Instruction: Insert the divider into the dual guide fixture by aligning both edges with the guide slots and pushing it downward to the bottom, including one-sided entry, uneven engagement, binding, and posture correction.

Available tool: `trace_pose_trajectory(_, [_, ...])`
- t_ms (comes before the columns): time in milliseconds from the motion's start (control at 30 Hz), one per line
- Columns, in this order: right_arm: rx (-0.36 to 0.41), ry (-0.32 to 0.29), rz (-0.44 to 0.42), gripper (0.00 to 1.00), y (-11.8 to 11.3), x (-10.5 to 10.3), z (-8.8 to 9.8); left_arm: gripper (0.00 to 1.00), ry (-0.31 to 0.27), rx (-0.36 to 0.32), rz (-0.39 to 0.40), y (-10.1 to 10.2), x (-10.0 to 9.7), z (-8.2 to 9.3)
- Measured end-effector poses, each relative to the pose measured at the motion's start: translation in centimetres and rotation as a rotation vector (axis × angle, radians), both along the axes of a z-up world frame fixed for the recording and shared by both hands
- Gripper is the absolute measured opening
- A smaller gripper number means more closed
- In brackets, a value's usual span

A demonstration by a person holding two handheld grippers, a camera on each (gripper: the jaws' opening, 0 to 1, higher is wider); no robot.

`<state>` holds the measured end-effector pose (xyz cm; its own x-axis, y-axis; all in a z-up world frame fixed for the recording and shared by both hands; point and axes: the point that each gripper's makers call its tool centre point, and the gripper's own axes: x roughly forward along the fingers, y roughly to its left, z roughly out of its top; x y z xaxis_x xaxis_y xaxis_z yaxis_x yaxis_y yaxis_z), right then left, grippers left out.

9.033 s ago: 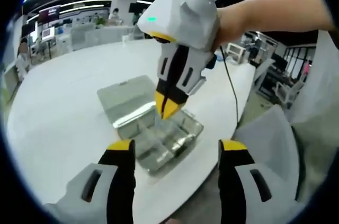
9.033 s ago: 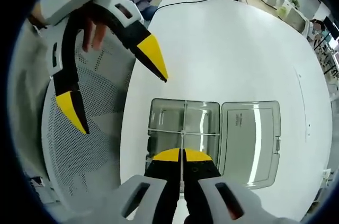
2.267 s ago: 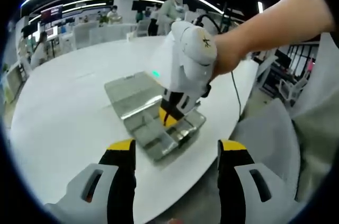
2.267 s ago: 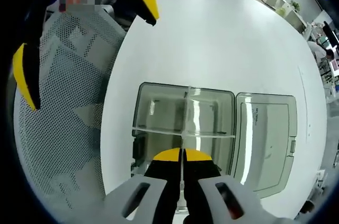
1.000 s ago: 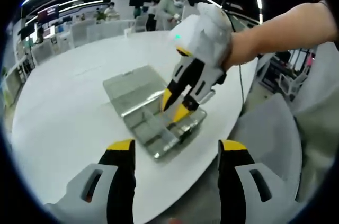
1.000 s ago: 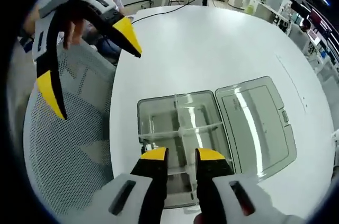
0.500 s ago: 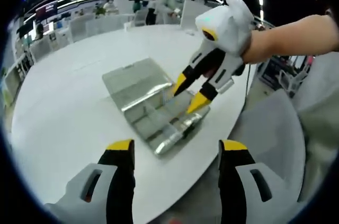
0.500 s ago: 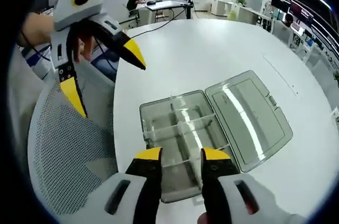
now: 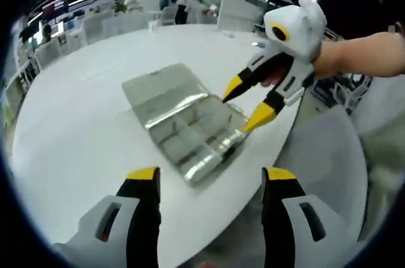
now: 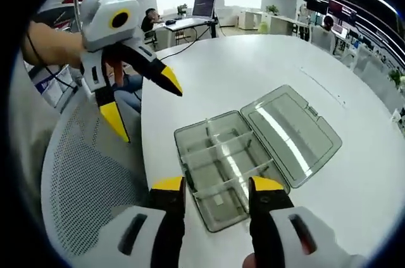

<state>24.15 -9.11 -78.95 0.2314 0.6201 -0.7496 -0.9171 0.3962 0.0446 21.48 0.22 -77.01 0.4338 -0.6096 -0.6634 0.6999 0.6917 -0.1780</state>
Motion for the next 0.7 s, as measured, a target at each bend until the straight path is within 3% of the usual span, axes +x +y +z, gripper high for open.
trace_pose_trajectory(467, [0.111,-0.006,-0.104,0.43,-1.3,-1.5,1.6,0.71,0.028,-0.003,0.021,0.4,-0.2,-1.0])
trace_pose_trajectory(700, [0.142,0.004,-0.155,0.49,-1.8,-2.0,1.6,0.74,0.034,-0.008,0.040,0.6,-0.4,-1.1])
